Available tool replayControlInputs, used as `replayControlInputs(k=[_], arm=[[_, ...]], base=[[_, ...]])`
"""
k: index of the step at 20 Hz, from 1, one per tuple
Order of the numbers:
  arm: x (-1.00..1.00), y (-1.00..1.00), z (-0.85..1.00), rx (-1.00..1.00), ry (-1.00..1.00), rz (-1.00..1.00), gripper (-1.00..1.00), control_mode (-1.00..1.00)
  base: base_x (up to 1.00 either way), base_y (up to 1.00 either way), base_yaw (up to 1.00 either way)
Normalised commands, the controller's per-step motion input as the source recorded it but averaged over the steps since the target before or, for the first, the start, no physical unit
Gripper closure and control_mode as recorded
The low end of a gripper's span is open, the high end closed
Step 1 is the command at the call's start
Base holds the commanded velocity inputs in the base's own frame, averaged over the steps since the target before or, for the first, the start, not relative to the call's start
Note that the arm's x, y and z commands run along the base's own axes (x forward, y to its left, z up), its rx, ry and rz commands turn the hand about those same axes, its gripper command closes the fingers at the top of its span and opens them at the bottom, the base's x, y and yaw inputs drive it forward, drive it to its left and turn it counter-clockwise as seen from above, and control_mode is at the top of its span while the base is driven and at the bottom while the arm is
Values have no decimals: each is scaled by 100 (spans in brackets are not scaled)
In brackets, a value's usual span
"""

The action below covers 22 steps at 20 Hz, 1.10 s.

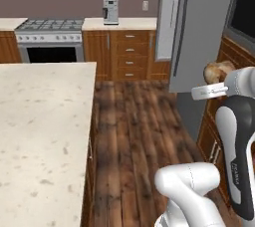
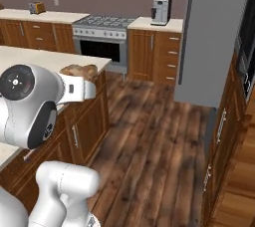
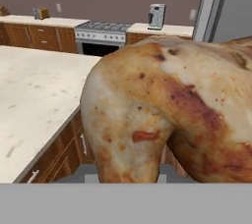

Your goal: Transport the chicken drumstick and eggplant to the fridge. Place the chicken drumstick on the rack containing meat and place the eggplant on the rack containing the vegetable, ensuring meats and vegetables are on different racks.

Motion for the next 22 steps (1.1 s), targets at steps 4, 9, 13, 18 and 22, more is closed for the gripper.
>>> replayControlInputs(k=[4,9,13,18,22], arm=[[0,0,0,0,0,0,100,100],[0,0,0,0,0,0,100,100],[0,0,0,0,0,0,100,100],[0,0,0,0,0,0,100,100],[0,0,0,0,0,0,100,100]], base=[[100,-21,-3],[100,5,-3],[100,9,-7],[100,43,-11],[100,100,-21]])
